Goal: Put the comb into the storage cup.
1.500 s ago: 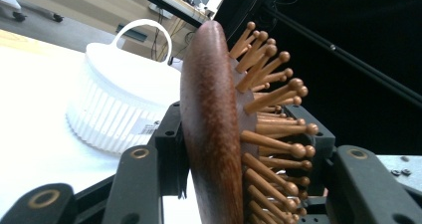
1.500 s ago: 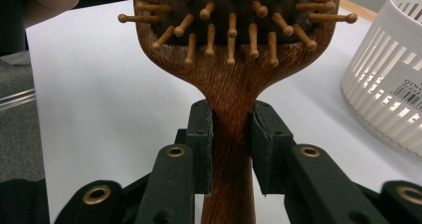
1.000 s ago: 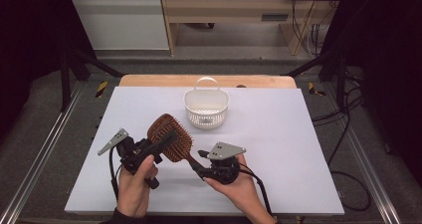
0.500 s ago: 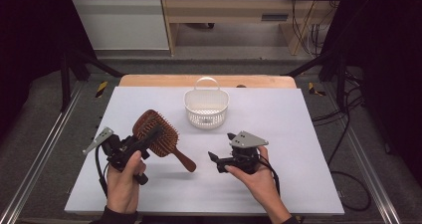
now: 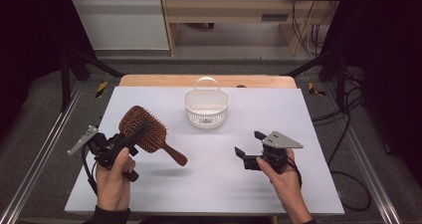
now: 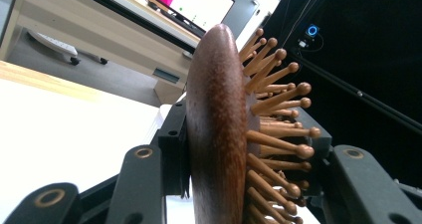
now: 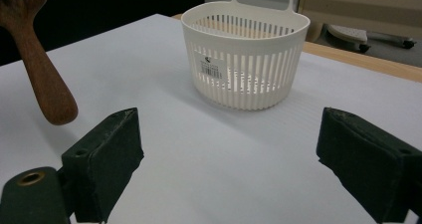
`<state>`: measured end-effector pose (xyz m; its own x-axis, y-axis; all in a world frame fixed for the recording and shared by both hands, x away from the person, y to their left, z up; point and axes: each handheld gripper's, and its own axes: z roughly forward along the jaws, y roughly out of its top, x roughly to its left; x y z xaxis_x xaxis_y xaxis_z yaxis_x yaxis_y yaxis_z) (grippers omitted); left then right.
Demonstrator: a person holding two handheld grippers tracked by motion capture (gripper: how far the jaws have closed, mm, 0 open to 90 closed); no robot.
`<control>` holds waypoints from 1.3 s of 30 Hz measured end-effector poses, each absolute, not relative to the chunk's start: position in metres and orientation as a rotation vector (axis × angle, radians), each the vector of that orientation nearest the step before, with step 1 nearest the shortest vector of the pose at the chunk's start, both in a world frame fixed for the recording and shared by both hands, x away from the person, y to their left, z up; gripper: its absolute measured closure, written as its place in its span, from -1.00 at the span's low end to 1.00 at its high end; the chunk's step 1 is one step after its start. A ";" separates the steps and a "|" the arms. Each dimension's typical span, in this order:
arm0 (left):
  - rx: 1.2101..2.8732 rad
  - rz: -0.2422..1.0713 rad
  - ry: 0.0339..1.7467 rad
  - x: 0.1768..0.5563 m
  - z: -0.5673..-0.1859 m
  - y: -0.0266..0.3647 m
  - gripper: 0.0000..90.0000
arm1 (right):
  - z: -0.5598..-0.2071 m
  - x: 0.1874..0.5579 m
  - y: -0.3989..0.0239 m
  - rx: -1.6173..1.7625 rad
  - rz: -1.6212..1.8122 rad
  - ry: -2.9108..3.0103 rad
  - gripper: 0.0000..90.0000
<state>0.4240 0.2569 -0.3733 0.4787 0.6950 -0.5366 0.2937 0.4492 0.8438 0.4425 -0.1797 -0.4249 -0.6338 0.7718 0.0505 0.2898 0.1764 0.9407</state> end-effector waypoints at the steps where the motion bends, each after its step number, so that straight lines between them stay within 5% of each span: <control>1: 1.125 0.319 1.091 0.424 -0.373 0.257 0.16 | -0.429 0.441 -0.184 0.990 1.455 1.999 -0.77; 27: 1.164 0.319 1.089 0.472 -0.279 0.233 0.16 | -0.438 0.440 -0.195 0.987 1.447 1.910 -0.86; 39: 1.121 0.308 1.092 0.476 -0.269 0.211 0.16 | -0.440 0.438 -0.198 0.987 1.427 1.875 -0.85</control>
